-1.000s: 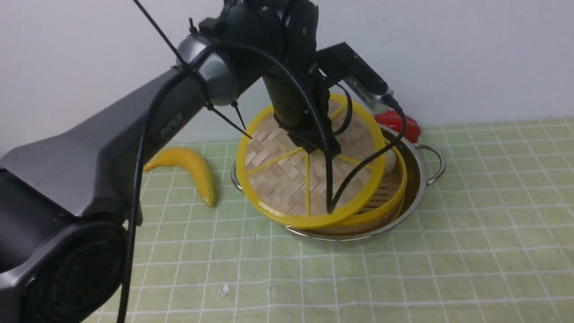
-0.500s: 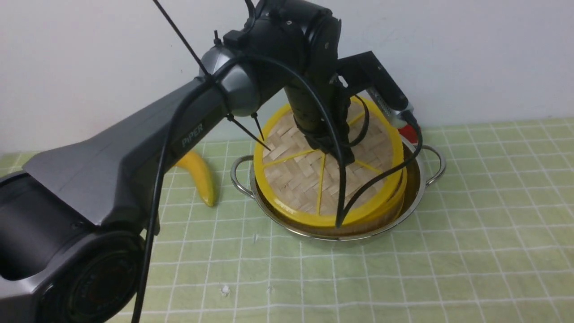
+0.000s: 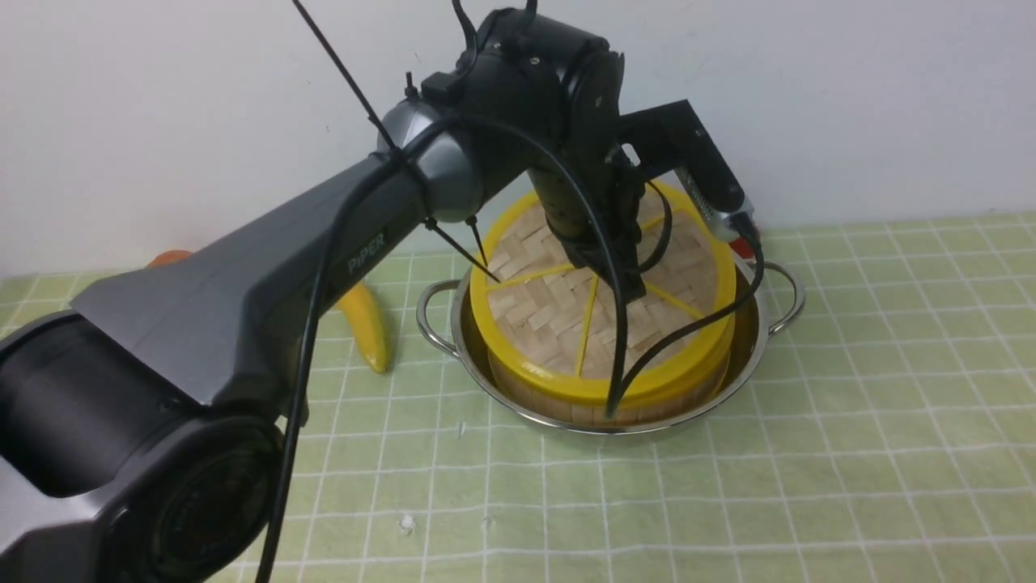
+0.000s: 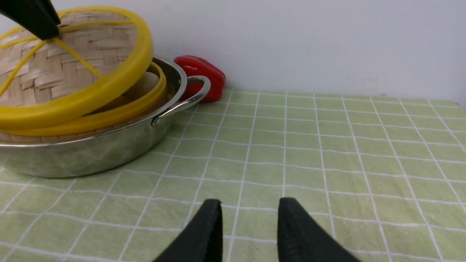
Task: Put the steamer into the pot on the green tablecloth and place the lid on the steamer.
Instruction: 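Place the yellow bamboo steamer lid onto the steamer in the pot with the left gripper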
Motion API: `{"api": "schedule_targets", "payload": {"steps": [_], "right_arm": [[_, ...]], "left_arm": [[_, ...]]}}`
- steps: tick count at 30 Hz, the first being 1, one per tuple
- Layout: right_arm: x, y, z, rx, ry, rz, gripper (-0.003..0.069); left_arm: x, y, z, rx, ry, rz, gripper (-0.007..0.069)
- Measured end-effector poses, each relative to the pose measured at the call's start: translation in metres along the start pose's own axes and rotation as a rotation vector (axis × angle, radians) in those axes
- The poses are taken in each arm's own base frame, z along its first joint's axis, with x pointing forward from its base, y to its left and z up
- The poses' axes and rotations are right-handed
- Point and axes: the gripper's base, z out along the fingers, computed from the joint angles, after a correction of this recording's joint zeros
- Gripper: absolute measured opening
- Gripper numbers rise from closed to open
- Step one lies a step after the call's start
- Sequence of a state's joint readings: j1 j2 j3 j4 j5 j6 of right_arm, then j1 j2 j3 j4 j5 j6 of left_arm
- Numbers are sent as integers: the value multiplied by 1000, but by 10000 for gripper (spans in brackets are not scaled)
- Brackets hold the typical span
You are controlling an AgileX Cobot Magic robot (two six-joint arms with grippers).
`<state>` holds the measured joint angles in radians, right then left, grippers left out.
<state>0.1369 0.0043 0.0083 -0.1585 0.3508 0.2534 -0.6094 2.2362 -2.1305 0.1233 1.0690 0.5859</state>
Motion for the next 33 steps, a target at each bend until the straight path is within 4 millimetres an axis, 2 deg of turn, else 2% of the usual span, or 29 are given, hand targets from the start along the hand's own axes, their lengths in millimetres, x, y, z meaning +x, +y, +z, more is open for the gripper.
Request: {"api": "schedule_targets", "payload": {"steps": [12,28,33], "right_arm": [[0,0,0,0,-1,0,240],[0,0,0,0,-1,0,240],[0,0,0,0,-1,0,240]], "left_arm": [[-2,-2,10,1,-9,21,114],[-2,1,8,-30,2,26,114],[-4,6,-7,-35,7,-12,114]]}}
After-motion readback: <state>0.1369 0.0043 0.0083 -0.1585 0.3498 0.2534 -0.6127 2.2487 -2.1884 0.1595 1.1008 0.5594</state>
